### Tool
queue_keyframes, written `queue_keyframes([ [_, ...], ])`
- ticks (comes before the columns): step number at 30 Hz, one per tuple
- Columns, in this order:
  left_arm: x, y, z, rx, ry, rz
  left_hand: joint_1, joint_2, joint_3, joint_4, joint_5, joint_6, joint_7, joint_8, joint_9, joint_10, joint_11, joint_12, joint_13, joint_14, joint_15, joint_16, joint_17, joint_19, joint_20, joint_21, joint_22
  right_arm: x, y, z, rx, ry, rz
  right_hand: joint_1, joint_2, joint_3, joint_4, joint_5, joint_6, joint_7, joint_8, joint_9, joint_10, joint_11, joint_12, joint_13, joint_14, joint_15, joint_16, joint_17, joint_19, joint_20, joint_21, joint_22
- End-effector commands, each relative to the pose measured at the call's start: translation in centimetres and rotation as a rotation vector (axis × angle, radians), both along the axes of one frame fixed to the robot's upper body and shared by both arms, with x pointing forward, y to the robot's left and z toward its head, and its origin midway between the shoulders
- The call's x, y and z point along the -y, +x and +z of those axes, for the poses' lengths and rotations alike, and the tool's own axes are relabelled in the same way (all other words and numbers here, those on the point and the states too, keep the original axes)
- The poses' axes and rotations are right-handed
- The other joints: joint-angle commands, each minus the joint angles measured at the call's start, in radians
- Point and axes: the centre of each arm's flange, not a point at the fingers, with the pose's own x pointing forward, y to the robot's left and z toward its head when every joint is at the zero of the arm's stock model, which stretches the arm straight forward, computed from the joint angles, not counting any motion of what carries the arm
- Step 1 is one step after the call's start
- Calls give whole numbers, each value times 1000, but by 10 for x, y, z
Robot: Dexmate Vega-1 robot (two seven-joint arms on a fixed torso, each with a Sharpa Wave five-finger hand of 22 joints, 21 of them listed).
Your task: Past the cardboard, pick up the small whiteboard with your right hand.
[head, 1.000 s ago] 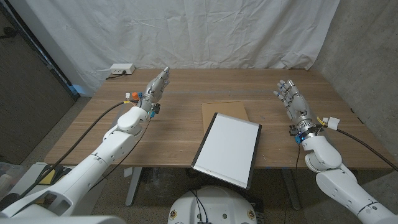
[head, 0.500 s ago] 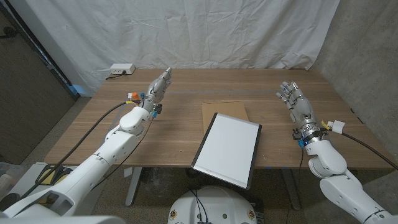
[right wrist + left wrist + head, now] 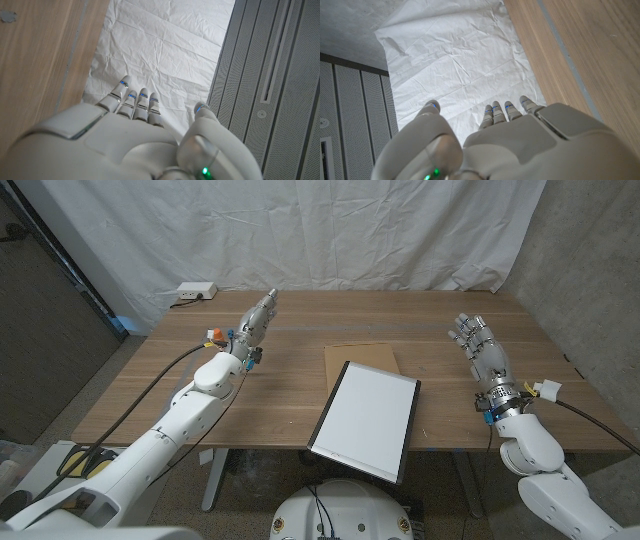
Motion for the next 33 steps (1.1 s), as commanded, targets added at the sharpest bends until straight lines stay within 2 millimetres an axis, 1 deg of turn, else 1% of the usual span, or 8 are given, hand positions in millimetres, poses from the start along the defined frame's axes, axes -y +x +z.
queue_keyframes([
  [1, 4, 0, -1, 1, -2, -6, 9, 1, 2, -3, 0, -4, -5, 1, 2, -2, -10, -4, 2, -4, 1, -4, 3, -8, -92, -4, 6, 1, -13, -4, 30, -6, -3, 12, 1, 4, -6, -5, 18, -2, 8, 1, 15, 0, 10, 5, 17, -4, 7, 1, 10, -36, -4, 4],
  [10, 7, 0, -1, 2, -3, -10, 10, 2, 0, -3, 0, -4, -5, 0, 2, -2, -9, -5, 2, -4, 3, -4, 3, -7, -89, -7, 6, 1, -20, -6, 45, -7, -1, 17, 4, 5, -9, -7, 24, -8, 8, 1, 24, -3, 12, 5, 24, -7, 7, 1, 18, -37, -6, 4],
  [18, 11, 1, 0, -7, 3, -20, 11, 4, -1, -3, -1, -4, -3, -1, 2, -2, -8, -5, 2, -4, 4, -4, 4, -7, -88, -10, 6, 1, -26, -8, 57, -9, 5, 16, 4, 4, -10, -9, 23, 2, 6, 1, 24, -2, 11, 5, 28, -4, 8, 2, 21, -36, -8, 5],
  [26, 12, 2, -3, -20, -1, -31, 11, 5, -2, -3, -2, -4, -3, -1, 2, -1, -8, -5, 2, -4, 2, -4, 4, -6, -87, -13, 6, 0, -28, -14, 51, -13, -8, 16, 4, 4, -11, -11, 23, 3, 5, 1, 24, -1, 10, 5, 29, -2, 7, 3, 24, -35, -10, 5],
  [33, 14, 2, -3, -21, 8, -35, 12, 6, -3, -3, -3, -4, -3, -2, 3, -1, -8, -6, 2, -3, 3, -4, 4, -6, -85, -16, 6, -2, -35, -18, 67, -18, -11, 18, 4, 4, -12, -12, 24, 2, 5, 1, 26, -4, 10, 5, 32, -3, 7, 3, 27, -35, -11, 5],
])
